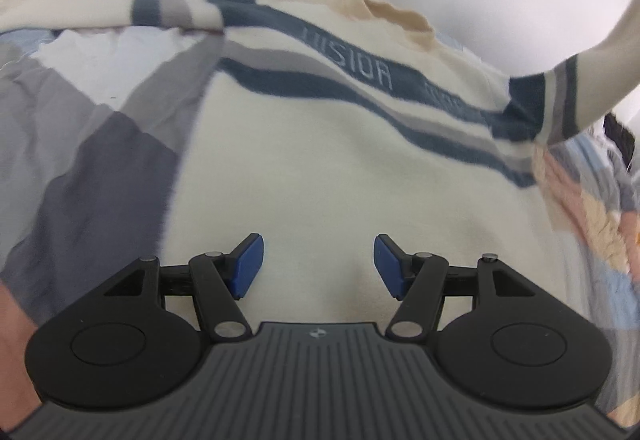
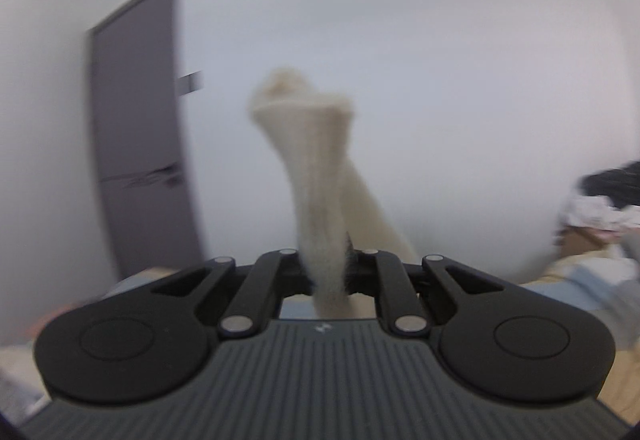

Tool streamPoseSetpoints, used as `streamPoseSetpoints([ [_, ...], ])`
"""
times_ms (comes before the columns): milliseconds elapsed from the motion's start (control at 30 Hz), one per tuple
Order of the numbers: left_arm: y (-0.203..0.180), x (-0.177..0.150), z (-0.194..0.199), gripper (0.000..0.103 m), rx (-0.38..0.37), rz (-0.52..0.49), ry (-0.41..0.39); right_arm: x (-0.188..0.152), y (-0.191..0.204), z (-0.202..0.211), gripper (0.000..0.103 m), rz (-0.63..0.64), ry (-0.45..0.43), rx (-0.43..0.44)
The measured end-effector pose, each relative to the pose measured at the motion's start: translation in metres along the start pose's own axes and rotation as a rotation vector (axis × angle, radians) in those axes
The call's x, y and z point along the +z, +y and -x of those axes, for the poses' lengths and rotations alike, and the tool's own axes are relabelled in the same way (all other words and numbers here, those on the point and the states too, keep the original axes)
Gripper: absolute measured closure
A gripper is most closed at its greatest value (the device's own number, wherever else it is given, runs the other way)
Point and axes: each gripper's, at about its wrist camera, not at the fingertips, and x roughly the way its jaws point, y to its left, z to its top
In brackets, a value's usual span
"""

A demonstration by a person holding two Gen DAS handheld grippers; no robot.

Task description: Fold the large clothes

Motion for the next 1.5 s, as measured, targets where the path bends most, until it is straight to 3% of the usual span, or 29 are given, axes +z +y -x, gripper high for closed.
streamPoseSetpoints([
  [100,0.01,0.01,0.013,0.036,0.013,0.006,-0.036,-0.033,0.047,0.011,0.091,0.054,0.047,0.105],
  [367,0.047,0.036,0.04,0.036,0.038,0.094,-0.156,-0.156,0.157,0.027,0.091,0.246,0.321,0.306],
  [467,0.061,0.042,0.043,0.036,0.072,0.1,-0.173,-0.197,0.174,0.025,0.091,0.25,0.4,0.33],
  [667,0.064,0.043,0.056,0.036,0.019,0.071,-0.227,-0.255,0.183,0.025,0.089,0.279,0.522,0.363],
  [833,0.053,0.04,0.059,0.036,-0.027,0.052,-0.228,-0.26,0.186,0.031,0.086,0.211,0.59,0.325],
  [933,0.048,0.038,0.057,0.036,-0.055,0.045,-0.215,-0.248,0.183,0.04,0.064,0.214,0.576,0.302],
  [967,0.046,0.037,0.057,0.036,-0.061,0.043,-0.211,-0.246,0.182,0.04,0.048,0.21,0.582,0.307],
  [1000,0.044,0.036,0.056,0.036,-0.067,0.041,-0.209,-0.242,0.181,0.042,0.041,0.199,0.595,0.316],
  [1233,0.038,0.032,0.052,0.036,-0.085,0.031,-0.189,-0.227,0.151,0.056,0.04,0.016,0.67,0.311],
  [1367,0.037,0.031,0.047,0.036,-0.101,0.031,-0.17,-0.21,0.128,0.061,0.04,-0.071,0.645,0.241],
  [1500,0.03,0.029,0.042,0.036,-0.104,0.009,-0.161,-0.196,0.107,0.067,0.04,-0.144,0.559,0.216],
])
